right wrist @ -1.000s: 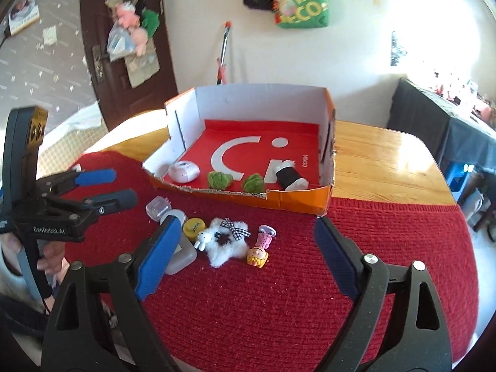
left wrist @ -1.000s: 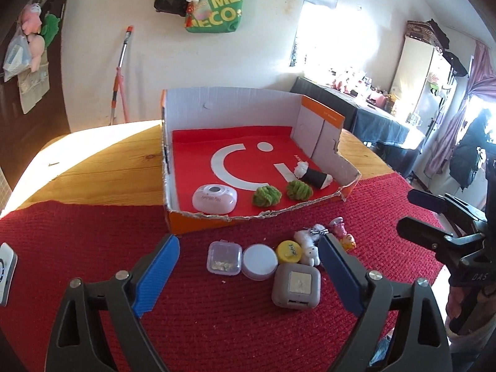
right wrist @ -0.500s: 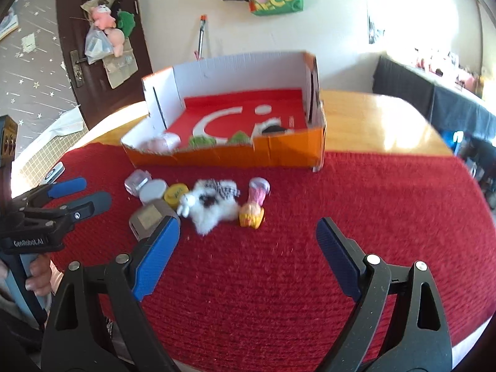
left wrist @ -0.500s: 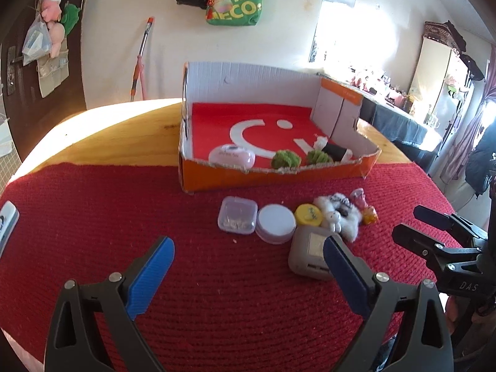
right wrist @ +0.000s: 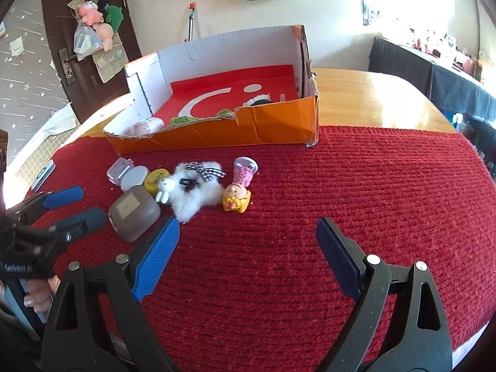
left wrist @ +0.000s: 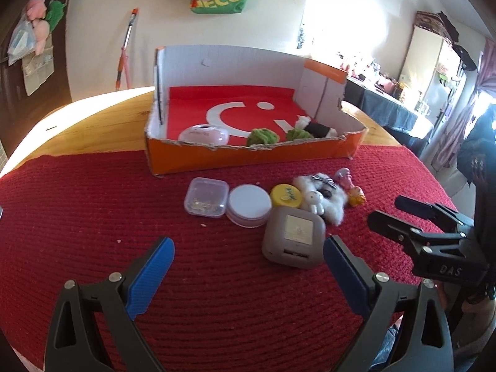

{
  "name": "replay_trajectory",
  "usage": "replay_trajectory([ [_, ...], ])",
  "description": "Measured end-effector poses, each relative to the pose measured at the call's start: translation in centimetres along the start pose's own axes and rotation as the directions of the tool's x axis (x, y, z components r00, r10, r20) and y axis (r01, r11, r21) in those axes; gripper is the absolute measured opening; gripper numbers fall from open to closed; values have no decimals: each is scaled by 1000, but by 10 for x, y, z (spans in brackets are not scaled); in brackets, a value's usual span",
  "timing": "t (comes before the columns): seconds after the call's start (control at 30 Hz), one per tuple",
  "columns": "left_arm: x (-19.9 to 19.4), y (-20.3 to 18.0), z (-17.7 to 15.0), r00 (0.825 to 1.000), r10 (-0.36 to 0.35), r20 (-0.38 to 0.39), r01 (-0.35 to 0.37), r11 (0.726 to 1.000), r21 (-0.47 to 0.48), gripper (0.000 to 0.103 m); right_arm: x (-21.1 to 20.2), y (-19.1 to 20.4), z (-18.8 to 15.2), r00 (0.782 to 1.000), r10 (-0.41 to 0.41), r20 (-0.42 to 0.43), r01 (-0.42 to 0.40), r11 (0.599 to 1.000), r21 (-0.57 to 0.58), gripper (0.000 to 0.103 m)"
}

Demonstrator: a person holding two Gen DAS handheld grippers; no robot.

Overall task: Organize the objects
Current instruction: 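Withdraw both tools from the box toward the remaining items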

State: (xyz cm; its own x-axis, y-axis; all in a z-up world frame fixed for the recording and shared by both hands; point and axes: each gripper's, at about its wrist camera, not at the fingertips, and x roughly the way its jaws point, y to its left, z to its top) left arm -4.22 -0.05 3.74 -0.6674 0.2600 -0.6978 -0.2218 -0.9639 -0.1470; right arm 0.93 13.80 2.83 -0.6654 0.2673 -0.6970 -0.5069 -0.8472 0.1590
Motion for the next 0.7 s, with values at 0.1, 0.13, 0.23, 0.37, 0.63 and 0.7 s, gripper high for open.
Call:
replay_trajectory([
  [0.1,5,-8,0,1000,-17,-13,17,1000,24,99,5,-4,5,1000,-3,-16,3,1000,-6,90],
  [0.13,7,-10,0,1000,-20,-19,21,999,29,99,8,-4,6,1000,-10,-26,10,1000,-13,90],
  [0.23,15,-15,1,999,-19,-37,21,999,40,98,15,-1,12,998,-33,-45,31,998,-51,90],
  [0.37,23,-18,2,998,-13,-58,16,999,48,97,26,4,17,995,-75,-71,68,993,-99,90],
  [0.63,31,-19,5,997,-1,-82,6,998,66,93,33,-12,25,988,-126,-87,118,989,-92,90],
  [0.7,32,-20,6,997,0,-81,6,997,74,91,32,-19,25,989,-120,-91,113,990,-81,90],
])
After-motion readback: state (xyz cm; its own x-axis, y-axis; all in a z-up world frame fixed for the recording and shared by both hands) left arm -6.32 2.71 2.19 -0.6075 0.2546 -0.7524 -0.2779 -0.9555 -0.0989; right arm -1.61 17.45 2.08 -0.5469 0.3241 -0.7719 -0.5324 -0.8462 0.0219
